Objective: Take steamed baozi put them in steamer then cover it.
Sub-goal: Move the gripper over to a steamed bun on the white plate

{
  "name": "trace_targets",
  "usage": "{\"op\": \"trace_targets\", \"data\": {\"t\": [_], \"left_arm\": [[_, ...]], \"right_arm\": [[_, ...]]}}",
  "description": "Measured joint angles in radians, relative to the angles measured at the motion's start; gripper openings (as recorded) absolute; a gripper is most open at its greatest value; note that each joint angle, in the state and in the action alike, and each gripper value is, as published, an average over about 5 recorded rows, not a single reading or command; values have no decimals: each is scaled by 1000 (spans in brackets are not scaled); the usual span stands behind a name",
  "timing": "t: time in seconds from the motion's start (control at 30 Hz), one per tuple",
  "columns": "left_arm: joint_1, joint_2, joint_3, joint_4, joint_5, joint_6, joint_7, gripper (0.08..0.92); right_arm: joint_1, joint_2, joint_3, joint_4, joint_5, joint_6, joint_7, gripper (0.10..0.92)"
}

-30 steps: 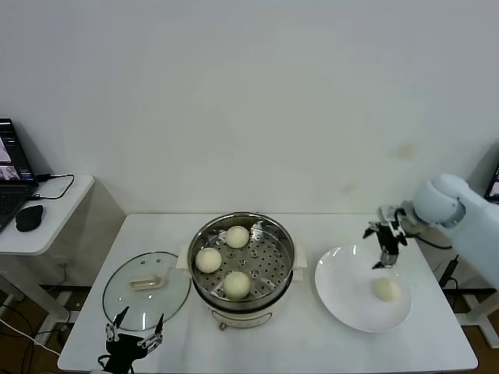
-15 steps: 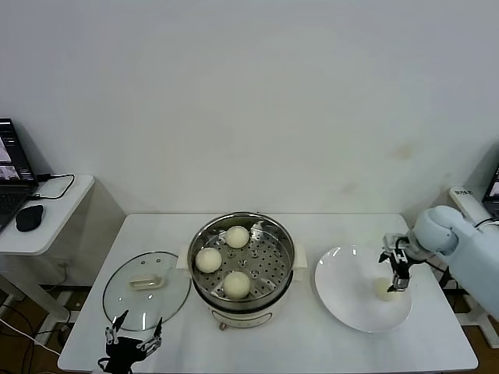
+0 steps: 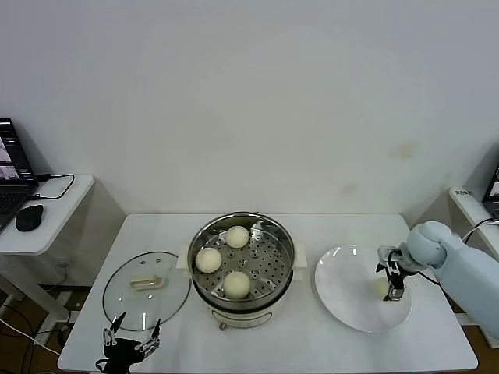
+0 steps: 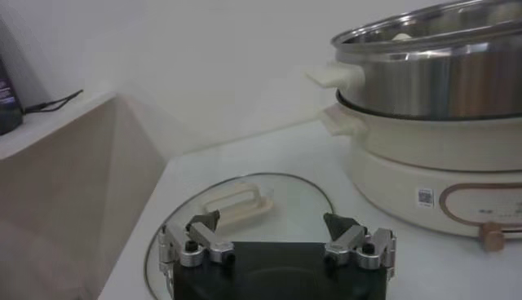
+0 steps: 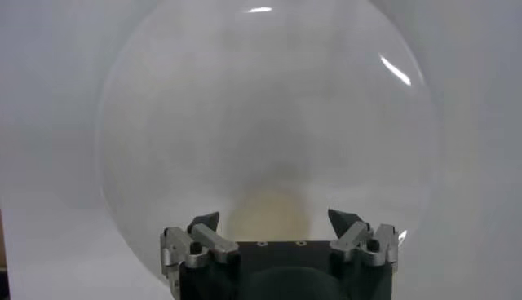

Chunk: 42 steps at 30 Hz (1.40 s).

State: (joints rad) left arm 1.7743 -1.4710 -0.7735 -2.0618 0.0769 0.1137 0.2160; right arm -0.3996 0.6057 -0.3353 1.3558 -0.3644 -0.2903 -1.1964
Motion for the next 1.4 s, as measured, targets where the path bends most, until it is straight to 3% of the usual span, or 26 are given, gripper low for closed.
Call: {"op": "trace_targets", "data": {"t": [1.0,1.4], "left_arm": [[-15,-4,1,25,2,-1,0,823],[-20,-5,0,32,2,0,0,823]], "right_arm": [[-12,9,6,-60,-16,22,15,822],[-7,12,3,-70,-4,16,10,633]]}}
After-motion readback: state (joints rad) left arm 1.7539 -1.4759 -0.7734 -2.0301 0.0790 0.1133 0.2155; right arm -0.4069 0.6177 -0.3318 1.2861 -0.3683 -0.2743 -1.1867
